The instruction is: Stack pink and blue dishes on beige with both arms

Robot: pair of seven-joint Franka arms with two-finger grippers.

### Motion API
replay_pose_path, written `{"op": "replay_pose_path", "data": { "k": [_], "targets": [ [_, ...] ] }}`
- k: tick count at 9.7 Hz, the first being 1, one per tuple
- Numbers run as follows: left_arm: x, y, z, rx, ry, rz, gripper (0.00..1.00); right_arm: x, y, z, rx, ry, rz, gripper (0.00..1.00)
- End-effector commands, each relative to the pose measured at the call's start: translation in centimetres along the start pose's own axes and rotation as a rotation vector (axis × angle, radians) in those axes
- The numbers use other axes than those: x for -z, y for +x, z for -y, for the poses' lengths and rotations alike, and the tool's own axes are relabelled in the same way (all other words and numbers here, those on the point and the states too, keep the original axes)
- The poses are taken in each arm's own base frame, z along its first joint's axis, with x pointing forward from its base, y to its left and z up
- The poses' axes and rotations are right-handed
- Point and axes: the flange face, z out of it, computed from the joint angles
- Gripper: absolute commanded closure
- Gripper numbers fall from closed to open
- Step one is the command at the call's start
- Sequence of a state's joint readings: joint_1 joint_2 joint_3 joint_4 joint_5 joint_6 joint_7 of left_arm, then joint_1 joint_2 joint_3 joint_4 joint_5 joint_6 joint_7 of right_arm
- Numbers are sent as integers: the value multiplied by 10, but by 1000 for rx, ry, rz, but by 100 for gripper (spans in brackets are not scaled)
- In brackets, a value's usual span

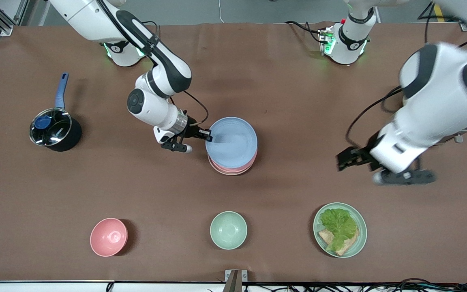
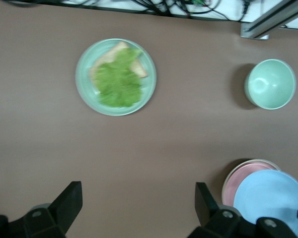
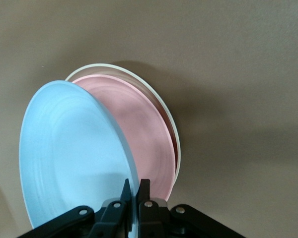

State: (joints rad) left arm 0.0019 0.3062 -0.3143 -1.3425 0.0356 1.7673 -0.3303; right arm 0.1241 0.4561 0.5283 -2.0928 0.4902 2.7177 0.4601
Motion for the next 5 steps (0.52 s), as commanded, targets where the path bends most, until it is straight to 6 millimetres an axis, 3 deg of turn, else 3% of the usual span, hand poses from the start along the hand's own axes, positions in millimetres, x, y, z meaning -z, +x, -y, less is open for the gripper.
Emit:
{"op": "replay_pose_path", "data": {
  "k": [1,2,5],
  "targets": [
    [47,-33,27,-8,88,33,0,-8,-2,-4,-19,7,-16,97],
    [68,-47,39,-73,100,45,0,-14,-3,-7,-23,2,-10,96],
    [88,-84,87,-64,144,108,0,-25,-5,-11,-18,2,-18,90]
  ]
}}
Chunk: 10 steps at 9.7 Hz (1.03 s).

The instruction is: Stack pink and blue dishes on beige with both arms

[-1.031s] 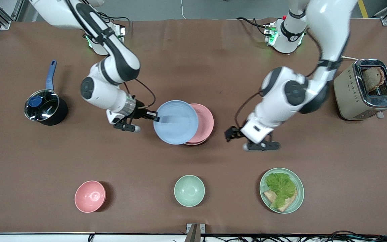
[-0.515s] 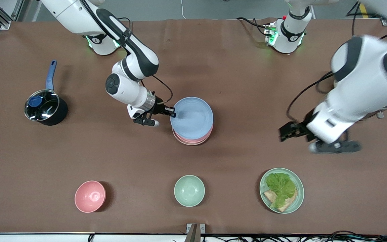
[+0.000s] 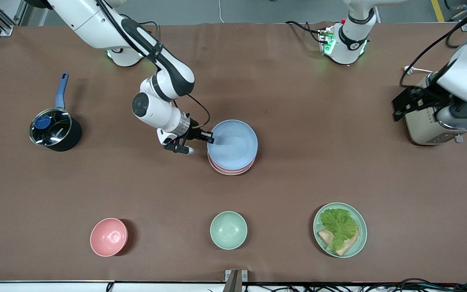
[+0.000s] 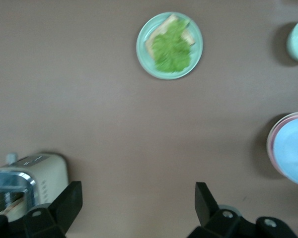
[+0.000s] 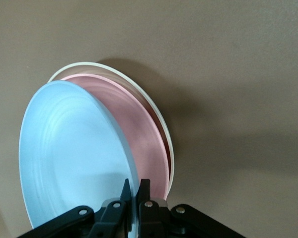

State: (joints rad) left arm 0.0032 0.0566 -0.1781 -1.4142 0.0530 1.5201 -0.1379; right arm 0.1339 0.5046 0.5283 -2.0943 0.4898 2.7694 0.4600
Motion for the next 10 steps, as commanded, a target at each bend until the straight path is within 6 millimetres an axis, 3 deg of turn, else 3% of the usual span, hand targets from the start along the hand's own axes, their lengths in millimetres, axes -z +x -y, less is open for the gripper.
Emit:
{"op": "replay_pose_path", "data": {
  "k": [1,3,4,5,6,8,9,10],
  "targets": [
    [-17,-25,18,-20,16,63,0,-6,-4,-4,-5,0,-15,87],
    [-5,-39,24,-4,20,46,0,-6,-2,-6,-4,-2,-15,78],
    [-1,-39,26,-10,19,39,0,-3,1,-7,-5,0,-15,62],
    [-1,-37,26,-11,18,37,0,7,8,-6,-13,8,-32,25],
    [-2,-38,26,-19,18,39,0,29,11,3,3,24,-68,0],
    [-1,-39,26,-10,19,39,0,86,34,3,0,21,-100,0],
    [1,-42,26,-7,21,58,0,126,54,-7,46,-51,-99,0],
    [3,-42,26,-3,22,58,0,160,59,-9,88,-137,-73,0]
  ]
}}
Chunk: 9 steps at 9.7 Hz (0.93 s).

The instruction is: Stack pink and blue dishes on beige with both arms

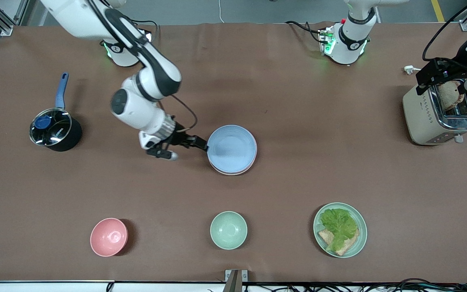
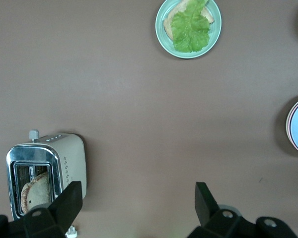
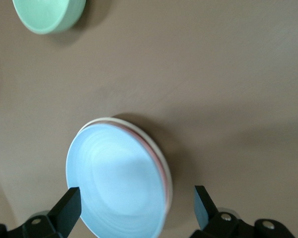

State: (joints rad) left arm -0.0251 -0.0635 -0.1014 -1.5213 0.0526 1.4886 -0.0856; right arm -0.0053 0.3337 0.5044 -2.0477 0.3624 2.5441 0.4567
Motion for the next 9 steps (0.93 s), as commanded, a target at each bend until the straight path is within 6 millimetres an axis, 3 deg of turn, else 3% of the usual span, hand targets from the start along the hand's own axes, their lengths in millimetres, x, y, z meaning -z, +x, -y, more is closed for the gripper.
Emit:
{"op": "replay_pose_path", "data": {
  "k": [1,3,4,6,7,9],
  "targets": [
    [-11,-4,-1,1,2,40,0,92,11,-22,56,-168,-34,0],
    [-11,-3,-2,-6,3,38,0,175,20,-49,80,-336,-112,0],
    [-7,-3,-5,0,2,30,0,215,33,-67,46,-378,-141,0],
    [-5,-2,-6,-3,0,23,0,299,55,-83,-29,-408,-164,0],
    [-6,-1,-6,-1,0,26,0,338,59,-86,14,-440,-153,0],
    [-7,-1,-7,-3,0,27,0,401,60,-113,37,-460,-122,0]
  ]
}}
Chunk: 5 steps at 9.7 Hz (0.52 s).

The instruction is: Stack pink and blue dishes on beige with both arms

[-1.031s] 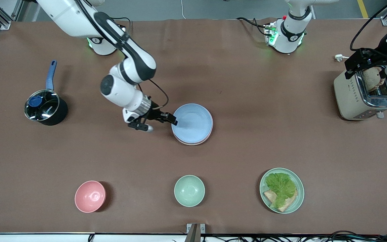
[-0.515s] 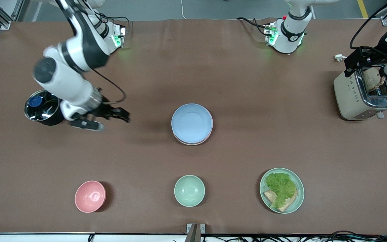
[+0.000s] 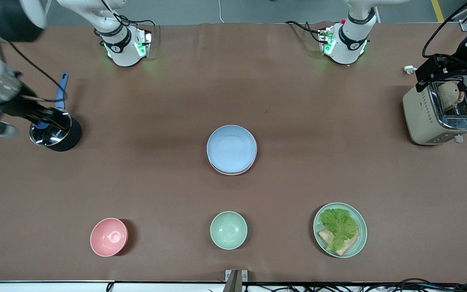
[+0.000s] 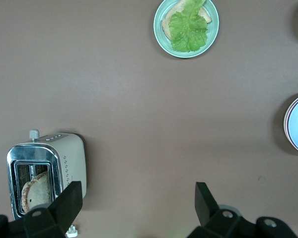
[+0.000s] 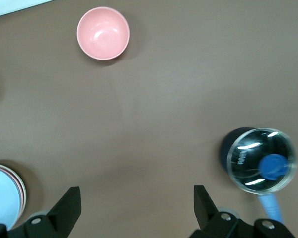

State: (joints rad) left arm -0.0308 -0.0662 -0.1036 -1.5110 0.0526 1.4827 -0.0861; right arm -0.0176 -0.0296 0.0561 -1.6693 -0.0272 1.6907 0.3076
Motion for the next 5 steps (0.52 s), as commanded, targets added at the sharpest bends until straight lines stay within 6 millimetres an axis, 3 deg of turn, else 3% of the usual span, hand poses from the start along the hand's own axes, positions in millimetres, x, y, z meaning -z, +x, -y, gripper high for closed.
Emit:
{"op": "replay_pose_path", "data": {
  "k": [1,3,4,5],
  "targets": [
    [-13,1,-4,2,2,36,0,47,7,-36,-3,-27,6,0],
    [-13,1,-3,4,2,36,0,82,9,-55,-37,-16,-40,0],
    [-12,1,-4,1,3,34,0,86,8,-55,-38,2,-45,0],
    [-11,1,-4,1,3,33,0,78,9,-61,-7,-3,-20,0]
  ]
}}
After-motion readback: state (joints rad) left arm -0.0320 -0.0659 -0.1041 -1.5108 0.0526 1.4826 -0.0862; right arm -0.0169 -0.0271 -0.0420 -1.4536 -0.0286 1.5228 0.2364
